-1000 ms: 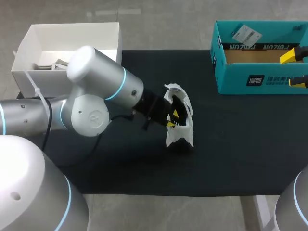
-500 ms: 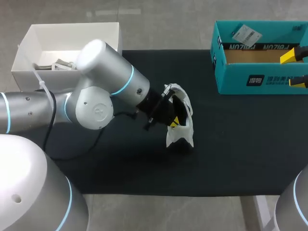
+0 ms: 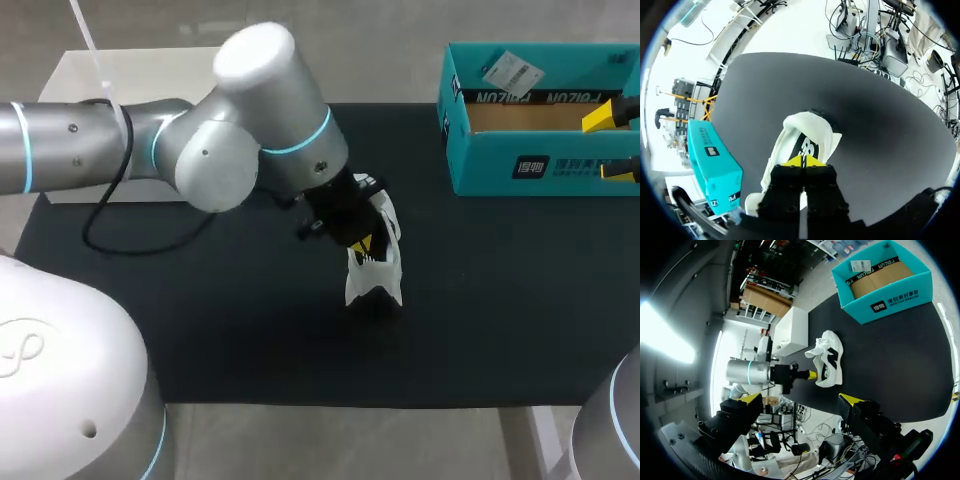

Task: Take the shoe out of the shoebox, open the shoe tongue, remove and reinsert the insole, then place the shoe into the shoebox

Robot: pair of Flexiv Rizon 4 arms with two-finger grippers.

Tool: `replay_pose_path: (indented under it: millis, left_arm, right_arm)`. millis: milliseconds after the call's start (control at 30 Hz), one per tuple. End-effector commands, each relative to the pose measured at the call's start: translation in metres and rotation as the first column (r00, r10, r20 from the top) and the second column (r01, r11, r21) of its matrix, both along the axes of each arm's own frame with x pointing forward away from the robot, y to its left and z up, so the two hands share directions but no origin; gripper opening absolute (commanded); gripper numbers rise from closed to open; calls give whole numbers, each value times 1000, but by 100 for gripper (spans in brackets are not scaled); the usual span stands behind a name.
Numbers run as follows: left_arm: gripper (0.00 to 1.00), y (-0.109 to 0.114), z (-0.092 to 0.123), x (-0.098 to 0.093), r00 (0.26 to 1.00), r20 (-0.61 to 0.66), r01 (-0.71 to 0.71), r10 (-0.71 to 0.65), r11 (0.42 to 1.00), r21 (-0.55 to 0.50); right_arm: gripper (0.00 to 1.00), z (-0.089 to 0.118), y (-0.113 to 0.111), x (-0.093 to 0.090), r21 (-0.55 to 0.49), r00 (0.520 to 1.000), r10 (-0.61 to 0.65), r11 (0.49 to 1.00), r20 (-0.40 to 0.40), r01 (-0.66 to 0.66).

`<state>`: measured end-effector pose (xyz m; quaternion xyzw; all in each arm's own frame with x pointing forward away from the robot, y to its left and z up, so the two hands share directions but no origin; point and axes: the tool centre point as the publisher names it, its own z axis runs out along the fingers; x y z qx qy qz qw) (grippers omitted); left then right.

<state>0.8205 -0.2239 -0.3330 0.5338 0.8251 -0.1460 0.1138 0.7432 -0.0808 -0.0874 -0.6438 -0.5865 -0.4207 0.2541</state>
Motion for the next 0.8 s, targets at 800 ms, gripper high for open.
replay_pose_path:
  millis: [800]
  left_arm:
    - [0,-17,-40,13,946,170,233,-277,943,239]
  right_arm:
    - [100,0,0,0,-2,1000,0,1000,-2,0]
